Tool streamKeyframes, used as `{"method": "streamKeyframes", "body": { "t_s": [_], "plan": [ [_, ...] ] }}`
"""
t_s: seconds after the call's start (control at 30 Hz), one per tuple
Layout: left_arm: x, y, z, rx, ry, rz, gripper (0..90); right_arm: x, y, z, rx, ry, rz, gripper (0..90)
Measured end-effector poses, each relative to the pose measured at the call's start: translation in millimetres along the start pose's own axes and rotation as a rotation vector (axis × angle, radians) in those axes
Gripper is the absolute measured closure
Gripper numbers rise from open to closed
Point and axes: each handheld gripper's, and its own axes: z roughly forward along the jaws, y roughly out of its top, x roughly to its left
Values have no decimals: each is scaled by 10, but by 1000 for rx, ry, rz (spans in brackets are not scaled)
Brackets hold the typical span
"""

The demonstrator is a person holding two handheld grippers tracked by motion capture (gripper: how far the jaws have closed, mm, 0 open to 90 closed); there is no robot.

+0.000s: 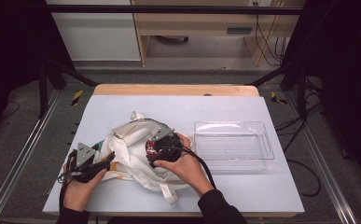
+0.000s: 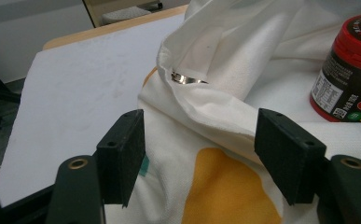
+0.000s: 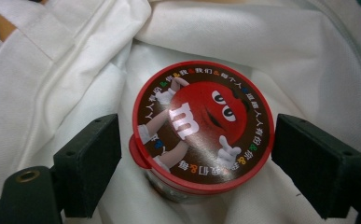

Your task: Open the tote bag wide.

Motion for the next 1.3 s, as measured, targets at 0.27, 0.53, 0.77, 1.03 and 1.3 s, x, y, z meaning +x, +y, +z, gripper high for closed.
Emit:
{"method": "streamKeyframes", "body": {
  "t_s": [0.27, 0.53, 0.77, 1.03, 1.3],
  "plan": [
    [-10, 0, 6, 2, 3, 0, 336, -63, -19, 61, 15, 24, 0, 181],
    [-15, -1, 11, 4, 4, 1, 335, -80, -26, 107, 23, 37, -2, 199],
    [-15, -2, 12, 6, 6, 4, 334, -93, -28, 137, 35, 49, 3, 202],
    [-12, -1, 13, 6, 4, 11, 334, -67, 22, 159, 57, 44, -24, 238],
    [-13, 0, 14, 5, 4, 10, 334, -64, 17, 163, 62, 47, -31, 247]
  ]
}}
